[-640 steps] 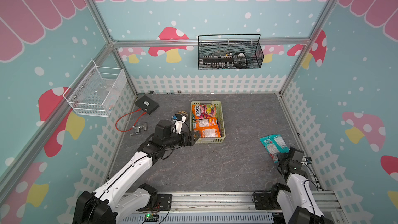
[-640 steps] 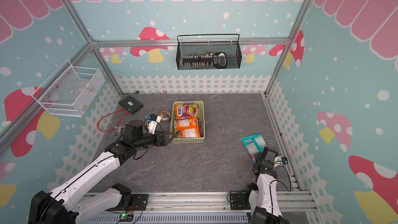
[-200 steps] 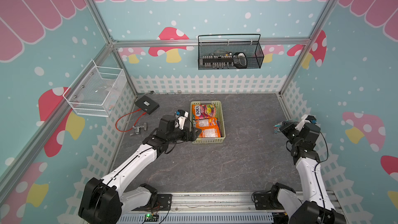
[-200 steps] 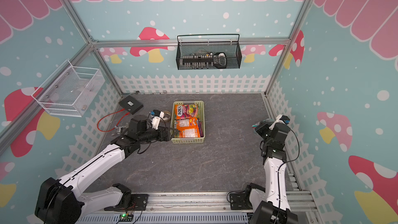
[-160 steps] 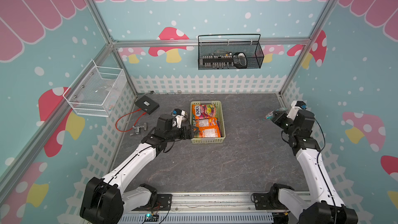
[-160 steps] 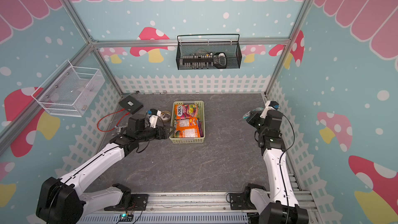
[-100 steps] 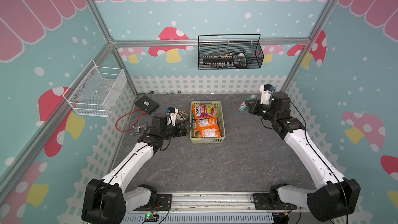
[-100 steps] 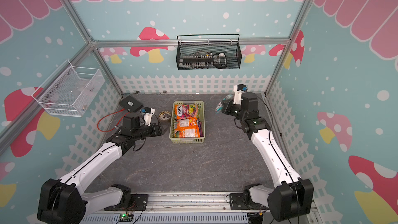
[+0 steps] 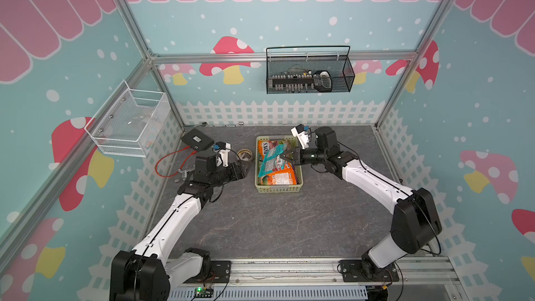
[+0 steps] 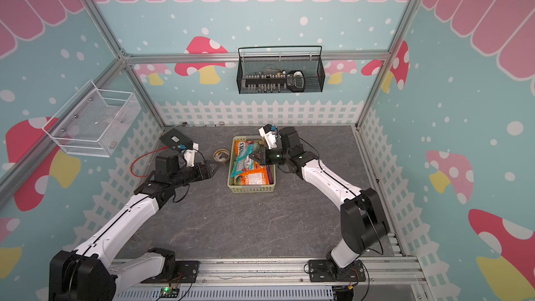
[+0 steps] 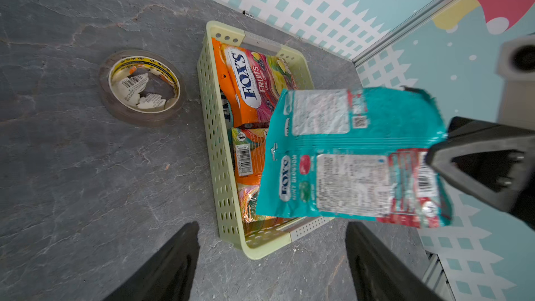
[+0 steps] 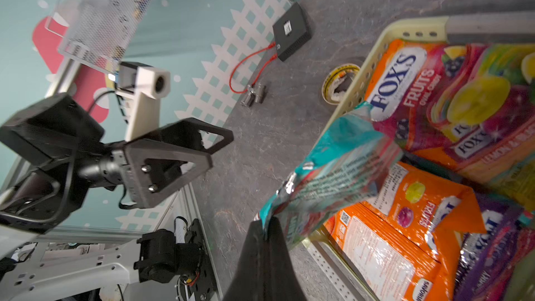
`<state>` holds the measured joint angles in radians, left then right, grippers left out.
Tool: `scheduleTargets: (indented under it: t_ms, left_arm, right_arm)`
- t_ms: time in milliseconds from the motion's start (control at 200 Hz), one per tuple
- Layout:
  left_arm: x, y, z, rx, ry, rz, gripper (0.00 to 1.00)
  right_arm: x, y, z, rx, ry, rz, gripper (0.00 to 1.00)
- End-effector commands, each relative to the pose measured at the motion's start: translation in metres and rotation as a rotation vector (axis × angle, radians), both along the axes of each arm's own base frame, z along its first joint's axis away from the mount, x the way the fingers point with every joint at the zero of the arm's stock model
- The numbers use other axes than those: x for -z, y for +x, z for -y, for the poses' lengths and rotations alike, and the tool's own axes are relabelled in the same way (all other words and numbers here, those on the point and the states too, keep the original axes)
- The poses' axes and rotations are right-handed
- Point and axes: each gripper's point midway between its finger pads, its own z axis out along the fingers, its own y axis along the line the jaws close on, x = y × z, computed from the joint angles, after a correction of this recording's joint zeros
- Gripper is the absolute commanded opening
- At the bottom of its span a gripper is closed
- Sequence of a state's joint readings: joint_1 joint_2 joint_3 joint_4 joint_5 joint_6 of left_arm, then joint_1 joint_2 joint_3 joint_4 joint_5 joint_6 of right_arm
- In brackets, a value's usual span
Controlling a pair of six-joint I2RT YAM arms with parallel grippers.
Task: Put the candies in the basket
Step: Place the candy in the basket.
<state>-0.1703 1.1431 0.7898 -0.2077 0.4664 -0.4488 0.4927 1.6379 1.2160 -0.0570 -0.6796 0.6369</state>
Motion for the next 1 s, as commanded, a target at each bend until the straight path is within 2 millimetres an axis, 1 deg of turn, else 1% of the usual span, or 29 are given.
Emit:
scheduleTargets:
  t_ms: [0, 55, 140, 240, 365, 500, 630, 740, 866, 951, 996]
  left_arm:
    - [0.009, -0.002, 0.006, 0.028, -0.029, -0.045, 0.77]
    - [0.012, -0.001, 0.009, 0.038, -0.027, -0.055, 0.73]
    - [0.015, 0.001, 0.017, 0.052, -0.019, -0.064, 0.7]
    - [0.017, 0.004, 0.03, 0.083, -0.011, -0.072, 0.68]
    - [0.019, 0.006, 0.046, 0.113, -0.005, -0.073, 0.65]
    - [0.02, 0.006, 0.056, 0.139, -0.009, -0.073, 0.63]
    - [0.021, 0.009, 0.054, 0.117, 0.004, -0.067, 0.63]
    - [0.018, 0.009, 0.055, 0.121, 0.003, -0.061, 0.63]
    - [0.018, 0.01, 0.052, 0.108, 0.009, -0.054, 0.64]
    - [0.017, 0.011, 0.052, 0.105, 0.012, -0.048, 0.67]
    - [0.016, 0.011, 0.051, 0.101, 0.014, -0.045, 0.68]
  right_arm:
    - [0.056, 0.004, 0.014, 0.008, -0.099, -0.066, 0.0]
    - [0.078, 0.007, 0.024, 0.036, -0.155, -0.092, 0.0]
    - [0.098, 0.01, 0.037, 0.068, -0.22, -0.107, 0.0]
    - [0.107, 0.014, 0.047, 0.085, -0.265, -0.094, 0.0]
    - [0.118, 0.014, 0.052, 0.066, -0.295, -0.112, 0.0]
    - [0.122, 0.012, 0.05, 0.042, -0.296, -0.124, 0.0]
    - [0.127, 0.013, 0.054, 0.065, -0.315, -0.132, 0.0]
    - [0.127, 0.015, 0.056, 0.084, -0.318, -0.132, 0.0]
    - [0.12, 0.018, 0.058, 0.111, -0.311, -0.12, 0.0]
    - [0.113, 0.019, 0.059, 0.123, -0.306, -0.103, 0.0]
    - [0.111, 0.018, 0.06, 0.129, -0.303, -0.096, 0.02]
